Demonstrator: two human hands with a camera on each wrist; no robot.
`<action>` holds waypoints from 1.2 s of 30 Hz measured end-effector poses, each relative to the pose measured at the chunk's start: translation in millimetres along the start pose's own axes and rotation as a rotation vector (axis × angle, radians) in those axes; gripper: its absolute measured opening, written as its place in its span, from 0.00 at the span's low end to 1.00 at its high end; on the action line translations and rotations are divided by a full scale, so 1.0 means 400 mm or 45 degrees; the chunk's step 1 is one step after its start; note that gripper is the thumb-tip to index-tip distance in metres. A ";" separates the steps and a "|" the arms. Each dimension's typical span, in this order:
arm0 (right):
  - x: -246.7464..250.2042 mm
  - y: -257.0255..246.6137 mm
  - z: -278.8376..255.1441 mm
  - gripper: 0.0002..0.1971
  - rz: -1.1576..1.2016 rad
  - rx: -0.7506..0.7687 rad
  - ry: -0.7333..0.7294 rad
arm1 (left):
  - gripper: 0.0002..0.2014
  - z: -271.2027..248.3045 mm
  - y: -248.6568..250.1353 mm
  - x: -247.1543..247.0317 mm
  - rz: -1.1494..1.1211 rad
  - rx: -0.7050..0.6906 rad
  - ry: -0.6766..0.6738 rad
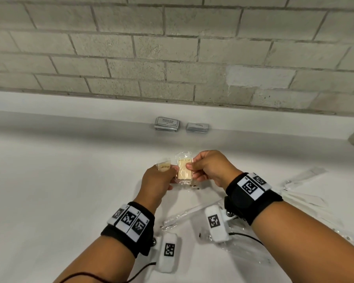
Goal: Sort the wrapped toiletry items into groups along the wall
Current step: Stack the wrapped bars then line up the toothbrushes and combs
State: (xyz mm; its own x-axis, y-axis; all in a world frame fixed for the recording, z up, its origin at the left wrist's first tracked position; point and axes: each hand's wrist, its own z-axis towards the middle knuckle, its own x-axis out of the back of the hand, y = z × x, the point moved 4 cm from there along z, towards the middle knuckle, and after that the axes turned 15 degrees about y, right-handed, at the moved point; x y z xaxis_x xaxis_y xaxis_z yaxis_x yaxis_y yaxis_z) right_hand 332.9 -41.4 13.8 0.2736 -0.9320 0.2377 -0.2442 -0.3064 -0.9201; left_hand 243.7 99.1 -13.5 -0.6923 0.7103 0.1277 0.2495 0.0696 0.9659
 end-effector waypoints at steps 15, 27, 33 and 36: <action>-0.026 -0.016 0.088 0.11 -0.758 0.083 0.042 | 0.07 0.065 0.013 0.014 -0.378 0.307 -0.180; -0.040 -0.071 -0.029 0.04 -0.020 0.205 -0.137 | 0.02 0.021 0.050 -0.002 -0.531 0.099 -0.311; -0.011 -0.058 -0.011 0.05 -0.043 0.232 -0.001 | 0.05 0.018 0.041 0.000 -0.545 0.144 -0.264; -0.020 -0.050 -0.010 0.04 -0.037 0.179 -0.084 | 0.06 0.021 0.044 -0.008 -0.505 0.144 -0.230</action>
State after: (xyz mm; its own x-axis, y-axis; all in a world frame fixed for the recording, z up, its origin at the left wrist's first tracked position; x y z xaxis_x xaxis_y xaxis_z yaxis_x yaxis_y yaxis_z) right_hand 331.8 -28.6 31.5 0.3403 -0.9070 0.2479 -0.1037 -0.2983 -0.9488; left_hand 255.8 103.9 1.0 -0.6226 0.7234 -0.2985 0.0683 0.4302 0.9002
